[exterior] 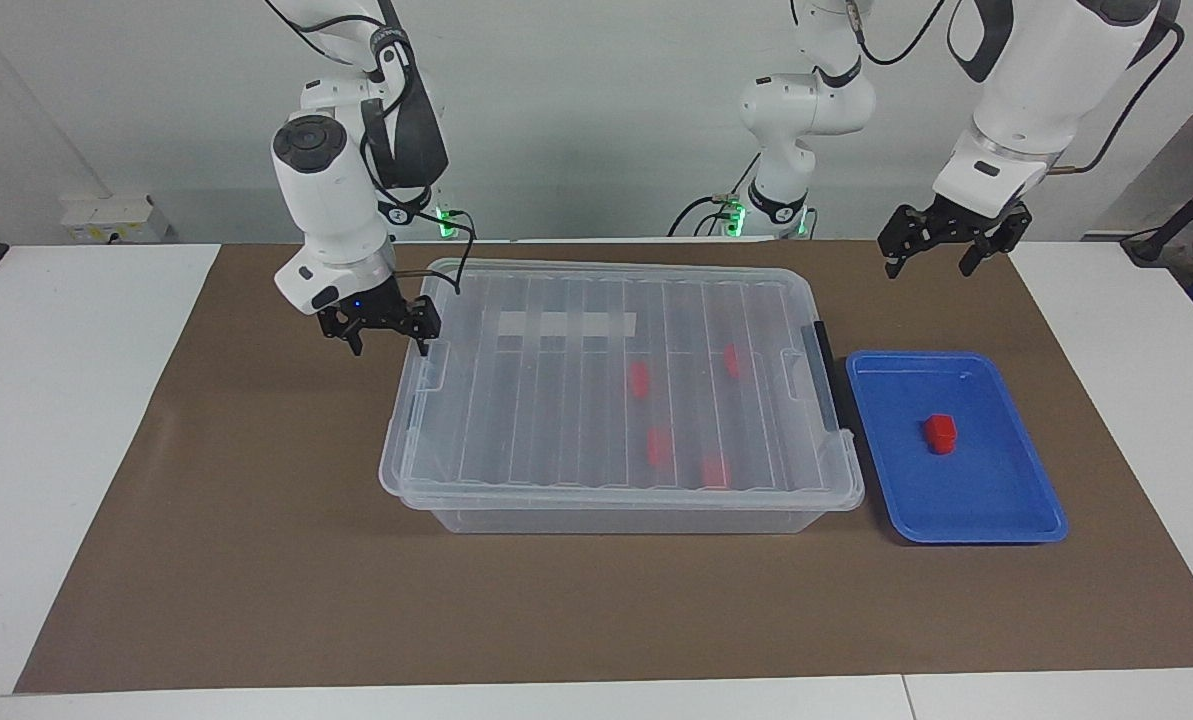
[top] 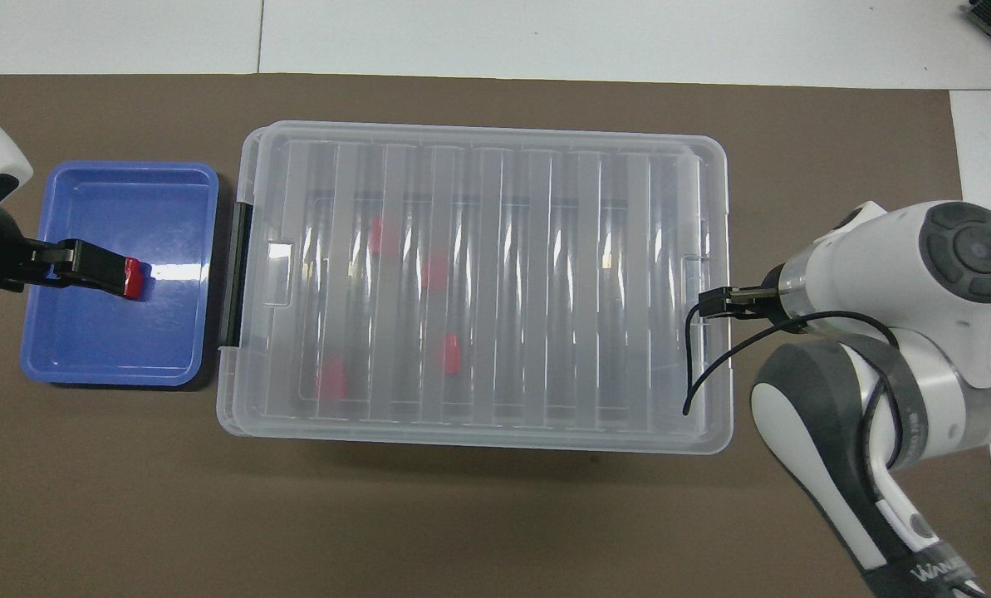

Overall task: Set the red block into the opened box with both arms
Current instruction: 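Slide the clear lid away from the blue tray with the right gripper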

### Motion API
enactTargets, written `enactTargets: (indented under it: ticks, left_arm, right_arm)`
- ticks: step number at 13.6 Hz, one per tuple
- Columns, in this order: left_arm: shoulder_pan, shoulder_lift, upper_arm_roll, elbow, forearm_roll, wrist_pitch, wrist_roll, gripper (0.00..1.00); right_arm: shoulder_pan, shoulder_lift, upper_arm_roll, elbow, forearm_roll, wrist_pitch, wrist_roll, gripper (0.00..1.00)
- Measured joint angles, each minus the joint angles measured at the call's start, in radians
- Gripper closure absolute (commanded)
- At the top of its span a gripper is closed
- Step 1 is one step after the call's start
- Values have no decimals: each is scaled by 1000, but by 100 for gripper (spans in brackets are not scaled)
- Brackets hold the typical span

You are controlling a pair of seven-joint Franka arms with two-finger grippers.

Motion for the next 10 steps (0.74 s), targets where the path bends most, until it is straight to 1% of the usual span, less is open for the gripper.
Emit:
enactTargets:
  ticks: [5, 10]
  left_arm:
    - [0, 0, 0, 0, 0, 0, 0, 0]
    - [0, 0, 0, 0, 0, 0, 0, 0]
  right_arm:
    - [-85, -1, -2, -5, 0, -3, -118, 0]
    - [-196, -2, -3, -5, 0, -2, -295, 0]
